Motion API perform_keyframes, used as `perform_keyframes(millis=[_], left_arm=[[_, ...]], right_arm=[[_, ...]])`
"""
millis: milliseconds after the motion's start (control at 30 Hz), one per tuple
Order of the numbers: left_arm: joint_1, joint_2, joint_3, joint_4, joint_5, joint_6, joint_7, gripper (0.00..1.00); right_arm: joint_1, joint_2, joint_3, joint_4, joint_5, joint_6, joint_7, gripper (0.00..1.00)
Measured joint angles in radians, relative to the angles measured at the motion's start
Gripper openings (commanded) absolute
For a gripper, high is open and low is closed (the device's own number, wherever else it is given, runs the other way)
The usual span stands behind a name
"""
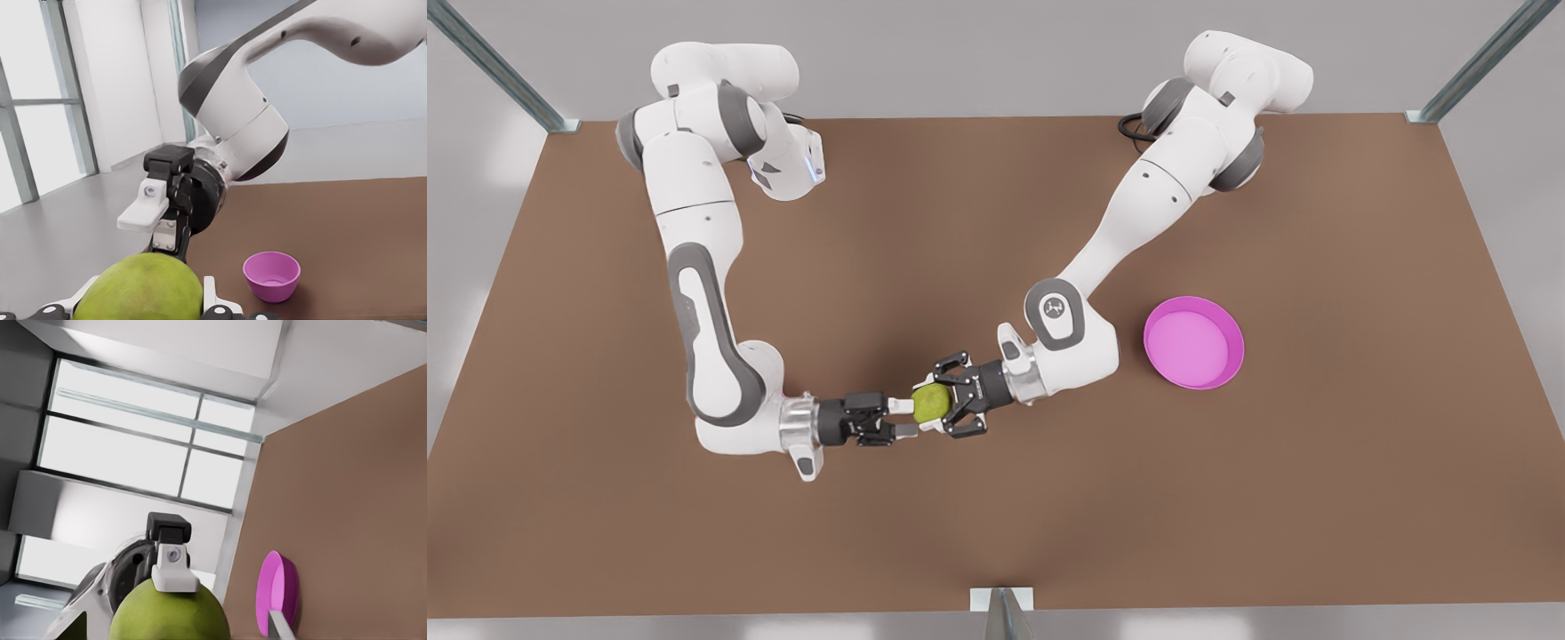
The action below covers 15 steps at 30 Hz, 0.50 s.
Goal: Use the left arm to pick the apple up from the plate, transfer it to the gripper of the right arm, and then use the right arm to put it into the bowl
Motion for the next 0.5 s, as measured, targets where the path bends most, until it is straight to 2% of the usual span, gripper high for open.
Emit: perform_keyframes(millis=[400, 500], left_arm=[[-0.013, 0.000, 0.001, 0.000, 0.000, 0.026, 0.146, 0.72], [-0.012, -0.001, 0.002, 0.000, 0.000, 0.028, 0.169, 0.72]], right_arm=[[0.012, -0.031, 0.031, -0.041, 0.017, 0.005, -0.057, 1.00], [0.016, -0.031, 0.032, -0.040, 0.020, 0.015, -0.066, 0.80]])
